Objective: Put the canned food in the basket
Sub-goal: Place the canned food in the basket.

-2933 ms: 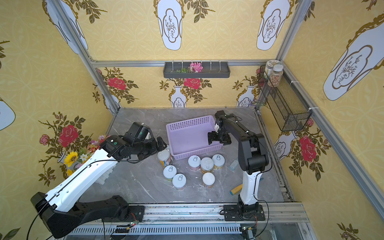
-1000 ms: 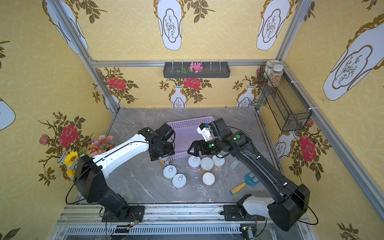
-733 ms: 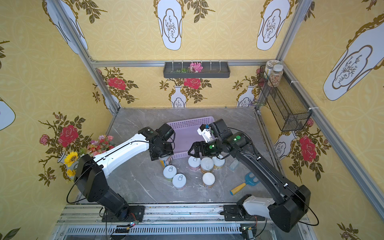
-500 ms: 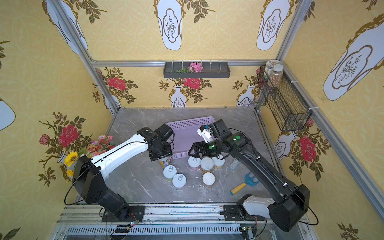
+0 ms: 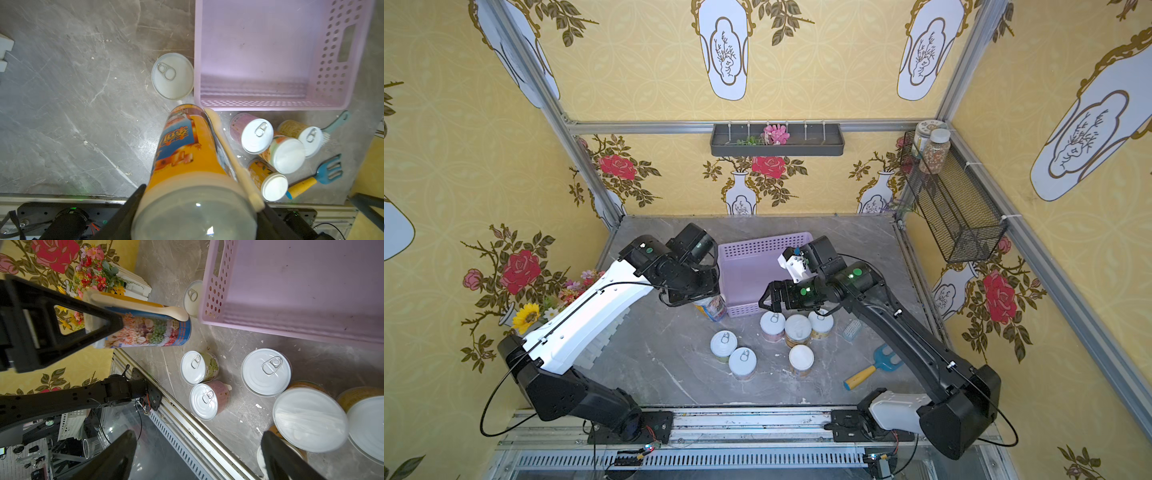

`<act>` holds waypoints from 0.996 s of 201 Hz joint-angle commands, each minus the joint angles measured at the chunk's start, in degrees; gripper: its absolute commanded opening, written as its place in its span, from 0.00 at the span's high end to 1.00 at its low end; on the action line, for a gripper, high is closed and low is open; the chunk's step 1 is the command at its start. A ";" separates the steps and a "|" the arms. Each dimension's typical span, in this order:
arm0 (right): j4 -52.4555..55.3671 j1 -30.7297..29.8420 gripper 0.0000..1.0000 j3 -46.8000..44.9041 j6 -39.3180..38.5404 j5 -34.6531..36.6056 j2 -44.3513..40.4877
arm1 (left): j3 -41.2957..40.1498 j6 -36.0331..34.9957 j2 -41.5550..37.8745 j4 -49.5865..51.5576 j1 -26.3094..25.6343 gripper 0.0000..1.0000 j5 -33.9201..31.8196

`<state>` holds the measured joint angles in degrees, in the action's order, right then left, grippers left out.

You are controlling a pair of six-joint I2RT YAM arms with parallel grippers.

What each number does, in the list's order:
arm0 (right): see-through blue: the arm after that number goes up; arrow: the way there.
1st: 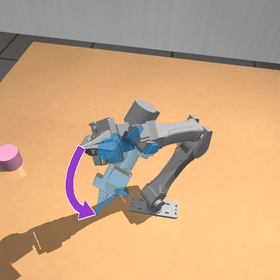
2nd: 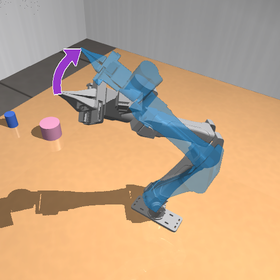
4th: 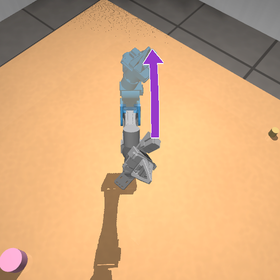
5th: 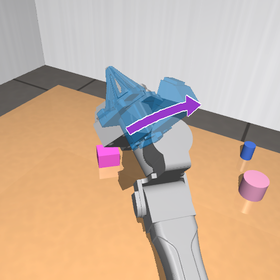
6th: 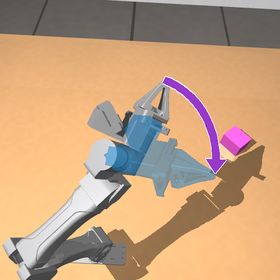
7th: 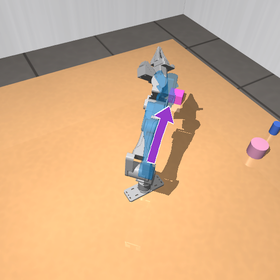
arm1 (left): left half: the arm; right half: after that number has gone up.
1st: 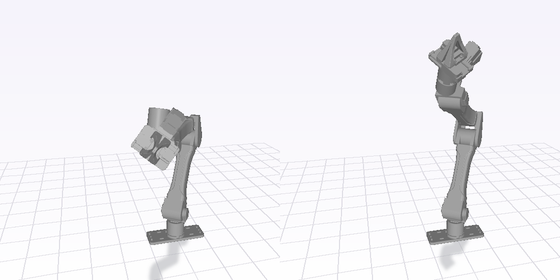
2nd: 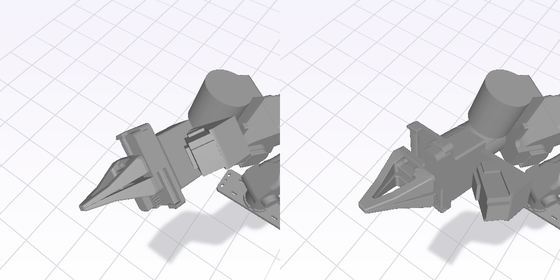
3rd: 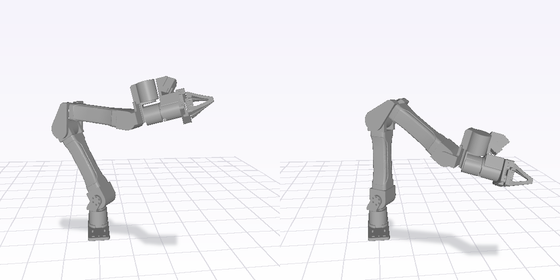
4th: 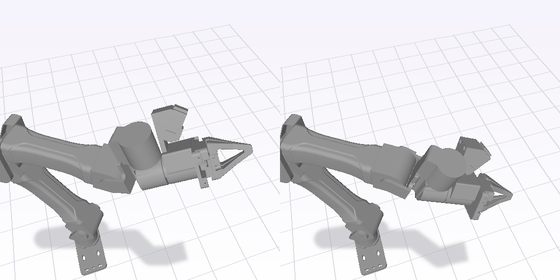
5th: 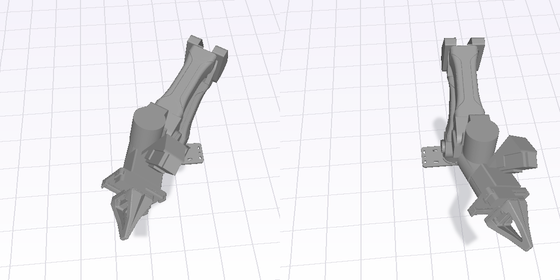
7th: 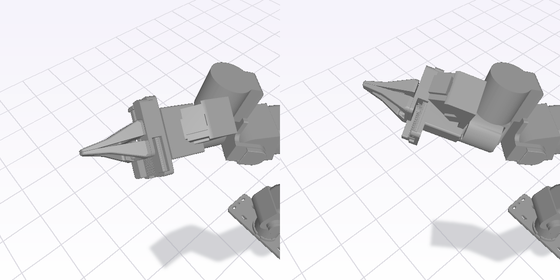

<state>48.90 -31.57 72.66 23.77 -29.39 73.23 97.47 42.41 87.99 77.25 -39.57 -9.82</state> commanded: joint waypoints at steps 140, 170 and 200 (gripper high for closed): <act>-6.79 0.02 0.03 2.22 0.97 13.56 -0.72 | 27.25 -10.59 21.14 -7.08 8.58 0.44 -2.19; -9.52 0.04 0.03 2.15 2.50 17.10 0.11 | 28.26 -11.25 23.90 -10.43 9.55 0.44 -1.95; -9.17 0.03 0.03 2.66 1.17 20.24 0.69 | 31.24 -12.64 27.47 -12.05 9.91 0.44 -2.46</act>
<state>42.00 -31.48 74.72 25.32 -13.50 73.82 126.45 31.73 113.51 71.37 -29.89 -11.79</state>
